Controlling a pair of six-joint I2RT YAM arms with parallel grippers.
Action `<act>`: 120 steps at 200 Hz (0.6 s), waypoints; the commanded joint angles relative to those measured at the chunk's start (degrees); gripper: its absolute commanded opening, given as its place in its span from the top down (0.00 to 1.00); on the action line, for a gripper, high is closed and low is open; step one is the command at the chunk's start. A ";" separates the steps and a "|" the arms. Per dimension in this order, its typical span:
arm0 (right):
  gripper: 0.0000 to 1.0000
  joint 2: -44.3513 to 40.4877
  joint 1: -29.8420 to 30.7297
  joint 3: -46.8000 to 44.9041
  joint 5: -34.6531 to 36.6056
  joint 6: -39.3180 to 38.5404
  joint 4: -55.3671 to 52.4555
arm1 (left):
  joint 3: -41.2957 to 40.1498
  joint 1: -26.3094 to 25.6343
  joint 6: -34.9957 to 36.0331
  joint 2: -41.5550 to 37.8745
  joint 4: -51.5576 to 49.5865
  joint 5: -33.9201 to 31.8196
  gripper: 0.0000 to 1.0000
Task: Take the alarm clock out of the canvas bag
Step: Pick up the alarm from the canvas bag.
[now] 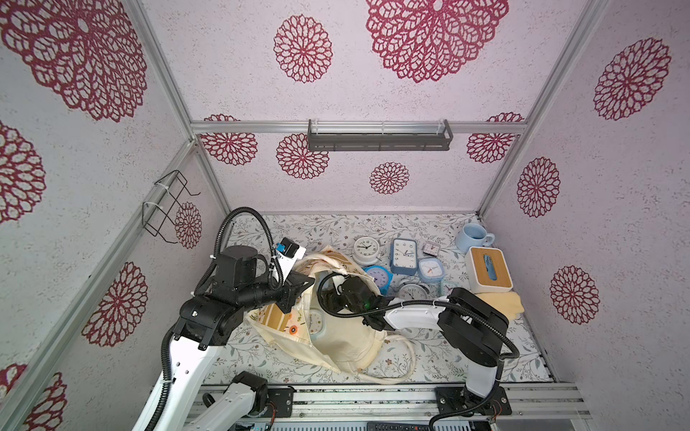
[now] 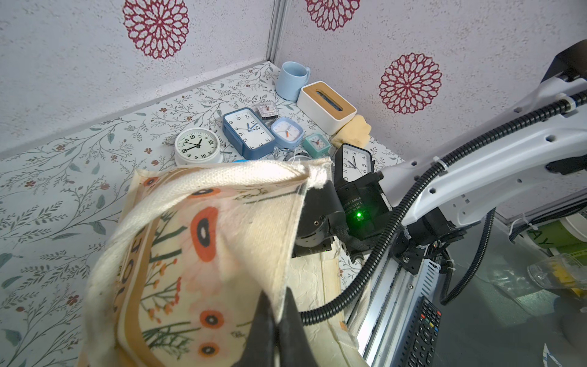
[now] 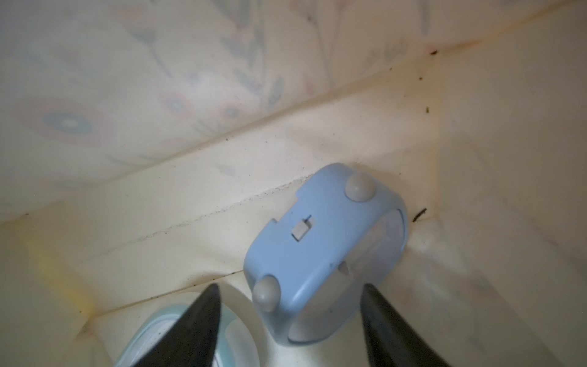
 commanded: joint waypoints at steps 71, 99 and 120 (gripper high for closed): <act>0.07 8.90 2.24 16.65 13.76 15.25 -17.51 | 1.13 0.41 -0.31 -0.64 5.45 2.46 1.00; 0.18 10.75 2.26 18.00 15.46 17.67 -18.98 | 0.87 0.38 -0.24 -1.16 5.45 2.10 1.00; 0.29 10.62 2.32 17.55 16.34 17.52 -18.54 | 0.65 0.48 -0.31 -1.34 5.45 2.09 1.00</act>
